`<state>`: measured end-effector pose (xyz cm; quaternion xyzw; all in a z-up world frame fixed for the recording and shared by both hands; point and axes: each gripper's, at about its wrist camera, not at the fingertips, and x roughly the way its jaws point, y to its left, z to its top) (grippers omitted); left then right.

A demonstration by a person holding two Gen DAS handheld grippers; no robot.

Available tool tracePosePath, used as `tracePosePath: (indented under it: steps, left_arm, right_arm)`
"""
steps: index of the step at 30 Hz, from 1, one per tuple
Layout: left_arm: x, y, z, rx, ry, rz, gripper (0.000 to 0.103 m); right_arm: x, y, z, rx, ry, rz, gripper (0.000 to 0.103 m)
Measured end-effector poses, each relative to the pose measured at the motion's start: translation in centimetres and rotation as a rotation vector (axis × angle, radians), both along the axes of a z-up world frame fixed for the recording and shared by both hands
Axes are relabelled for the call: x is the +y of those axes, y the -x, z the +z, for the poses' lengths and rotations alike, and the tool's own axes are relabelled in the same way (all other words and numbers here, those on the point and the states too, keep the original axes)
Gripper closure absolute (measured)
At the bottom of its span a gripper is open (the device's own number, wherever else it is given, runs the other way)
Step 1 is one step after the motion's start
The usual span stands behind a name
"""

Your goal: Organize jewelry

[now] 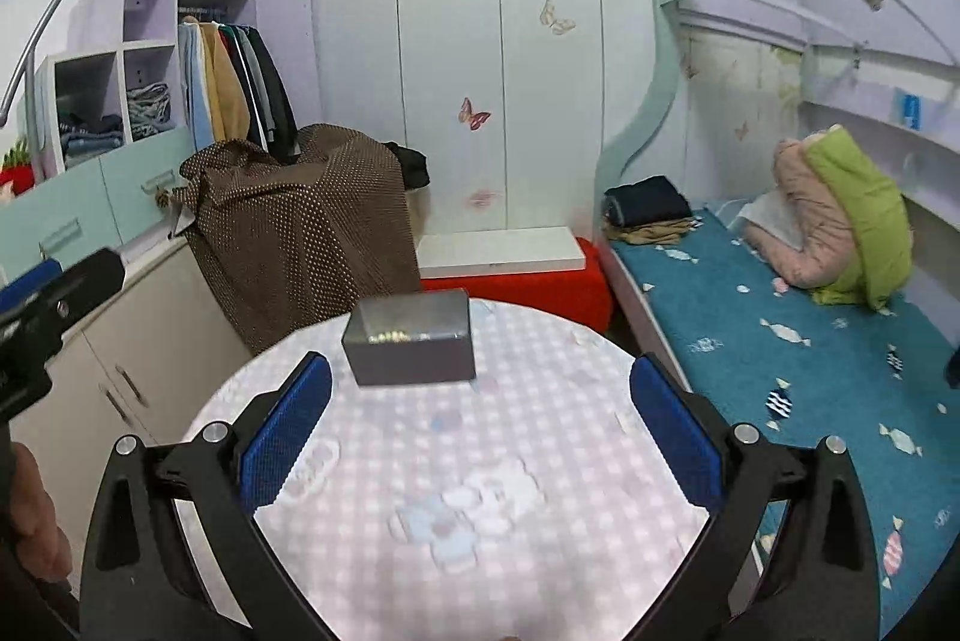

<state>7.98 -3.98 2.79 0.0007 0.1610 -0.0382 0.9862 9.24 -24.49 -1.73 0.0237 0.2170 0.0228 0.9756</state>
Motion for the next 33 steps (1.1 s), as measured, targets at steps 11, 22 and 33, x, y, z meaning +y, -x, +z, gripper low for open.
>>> tracePosePath:
  steps: [11, 22, 33]
  left_arm:
    - [-0.6, 9.1, -1.8, -0.047, -0.046, 0.024, 0.005]
    - [-0.1, 12.4, -2.0, -0.100, -0.062, 0.037, 0.005]
    - [1.0, 12.5, -2.1, -0.101, -0.046, 0.066, 0.005]
  right_arm:
    - [1.1, 8.1, -0.4, -0.088, 0.012, -0.071, 0.007]
    - [2.3, 11.0, 0.1, -0.154, 0.009, -0.076, 0.007]
    - [2.5, 11.2, 0.0, -0.152, 0.010, -0.065, 0.007]
